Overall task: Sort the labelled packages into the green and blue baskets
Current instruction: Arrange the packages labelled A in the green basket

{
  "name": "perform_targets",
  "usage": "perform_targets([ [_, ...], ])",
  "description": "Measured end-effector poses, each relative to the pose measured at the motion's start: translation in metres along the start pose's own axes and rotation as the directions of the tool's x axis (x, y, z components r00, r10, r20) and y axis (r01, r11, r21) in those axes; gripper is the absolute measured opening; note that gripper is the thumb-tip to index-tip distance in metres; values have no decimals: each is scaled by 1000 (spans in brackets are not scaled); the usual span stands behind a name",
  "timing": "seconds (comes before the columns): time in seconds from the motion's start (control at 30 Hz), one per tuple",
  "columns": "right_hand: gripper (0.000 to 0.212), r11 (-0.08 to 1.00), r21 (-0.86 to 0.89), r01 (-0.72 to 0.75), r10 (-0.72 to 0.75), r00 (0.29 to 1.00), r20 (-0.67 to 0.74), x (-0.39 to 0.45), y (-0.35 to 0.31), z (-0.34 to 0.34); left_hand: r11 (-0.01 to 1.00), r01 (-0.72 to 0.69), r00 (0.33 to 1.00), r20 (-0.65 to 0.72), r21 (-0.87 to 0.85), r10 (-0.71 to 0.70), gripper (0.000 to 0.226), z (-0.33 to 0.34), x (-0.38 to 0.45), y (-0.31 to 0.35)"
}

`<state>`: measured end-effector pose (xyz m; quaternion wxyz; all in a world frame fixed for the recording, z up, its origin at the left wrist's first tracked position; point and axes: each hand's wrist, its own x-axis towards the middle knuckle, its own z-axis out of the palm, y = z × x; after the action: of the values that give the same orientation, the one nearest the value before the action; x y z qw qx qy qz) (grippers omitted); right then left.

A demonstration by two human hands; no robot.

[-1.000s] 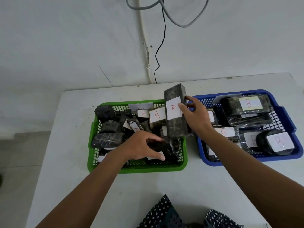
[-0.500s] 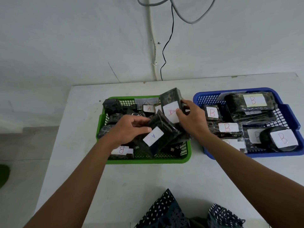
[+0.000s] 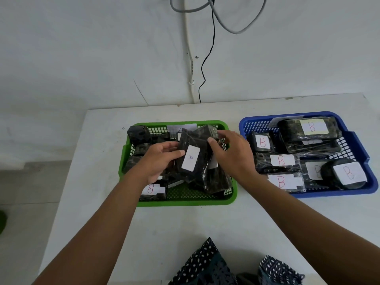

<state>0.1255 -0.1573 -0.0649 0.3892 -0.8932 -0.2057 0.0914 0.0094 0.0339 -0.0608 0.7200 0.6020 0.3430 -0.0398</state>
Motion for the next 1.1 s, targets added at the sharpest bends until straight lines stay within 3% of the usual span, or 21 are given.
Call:
perform_targets([
  [0.1,51,982,136,-134,116,984,135,6,-3,1,997,45,999,3,-68,-45,19,19,2,-1],
  [0.2,55,951,208,-229,205,970,128,13,5,2,996,58,995,-71,-71,-63,21,39,8,-4],
  [0.33,64,913,262,-313,305,950,72,20,14,0,975,-16,947,-310,219,85,27,61,16,-5],
  [0.4,72,909,258,-327,319,945,74,24,15,-2,932,-56,912,-361,359,194,31,67,16,-5],
  [0.5,72,887,308,-343,335,939,80,31,16,-4,919,-74,893,-384,388,234,35,68,17,-7],
  [0.63,69,821,439,-365,378,924,62,38,17,-11,960,-54,912,-377,275,159,42,70,15,-16],
  [0.77,68,838,409,-361,385,922,26,42,16,-14,993,118,936,-331,-26,-120,73,73,13,-23],
  [0.83,68,833,408,-373,398,917,24,43,15,-14,983,154,937,-301,-105,-179,80,71,15,-24],
  [0.97,68,845,383,-374,392,919,35,45,13,-13,992,117,960,-262,48,-101,95,58,15,-31],
  [1.1,66,864,351,-361,377,926,24,48,9,-11,985,57,982,-188,164,-25,83,50,15,-27],
])
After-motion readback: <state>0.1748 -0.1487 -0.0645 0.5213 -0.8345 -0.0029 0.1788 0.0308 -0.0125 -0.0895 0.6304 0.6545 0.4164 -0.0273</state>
